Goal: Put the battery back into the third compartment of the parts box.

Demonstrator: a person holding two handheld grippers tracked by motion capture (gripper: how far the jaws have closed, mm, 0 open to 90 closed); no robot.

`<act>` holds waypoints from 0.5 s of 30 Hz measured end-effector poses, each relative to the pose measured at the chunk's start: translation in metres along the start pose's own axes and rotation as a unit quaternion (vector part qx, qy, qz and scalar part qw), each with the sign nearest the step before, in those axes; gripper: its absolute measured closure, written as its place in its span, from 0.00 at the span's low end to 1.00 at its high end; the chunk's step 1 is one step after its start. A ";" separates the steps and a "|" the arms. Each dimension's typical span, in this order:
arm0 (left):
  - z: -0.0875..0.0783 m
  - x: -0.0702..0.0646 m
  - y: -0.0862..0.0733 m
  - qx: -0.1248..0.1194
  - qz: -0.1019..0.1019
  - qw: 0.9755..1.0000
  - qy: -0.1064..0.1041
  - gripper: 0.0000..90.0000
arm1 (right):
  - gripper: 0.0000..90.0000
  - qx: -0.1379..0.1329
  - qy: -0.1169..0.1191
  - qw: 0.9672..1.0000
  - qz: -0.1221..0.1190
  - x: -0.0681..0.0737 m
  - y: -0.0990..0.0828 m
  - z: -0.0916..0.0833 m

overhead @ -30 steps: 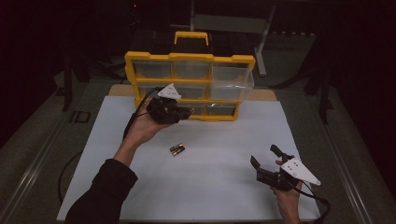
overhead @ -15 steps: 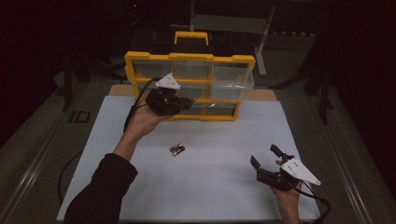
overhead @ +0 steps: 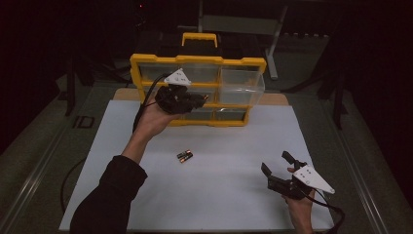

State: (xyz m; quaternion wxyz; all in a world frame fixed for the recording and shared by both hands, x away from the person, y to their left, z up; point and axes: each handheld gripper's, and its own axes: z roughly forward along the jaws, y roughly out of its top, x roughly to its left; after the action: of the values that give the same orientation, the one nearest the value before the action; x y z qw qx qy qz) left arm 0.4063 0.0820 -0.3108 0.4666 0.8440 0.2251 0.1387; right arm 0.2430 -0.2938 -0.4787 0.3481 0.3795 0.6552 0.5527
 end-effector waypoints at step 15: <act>-0.004 0.006 0.012 -0.030 -0.012 0.999 0.001 0.86 | 0.15 -0.001 0.001 1.000 0.002 0.000 0.000 0.000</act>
State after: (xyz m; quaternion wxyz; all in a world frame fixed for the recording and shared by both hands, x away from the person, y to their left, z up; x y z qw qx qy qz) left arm 0.4128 0.0825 -0.2987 0.4933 0.8265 0.2318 0.1408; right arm 0.2432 -0.2937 -0.4789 0.3467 0.3803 0.6541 0.5544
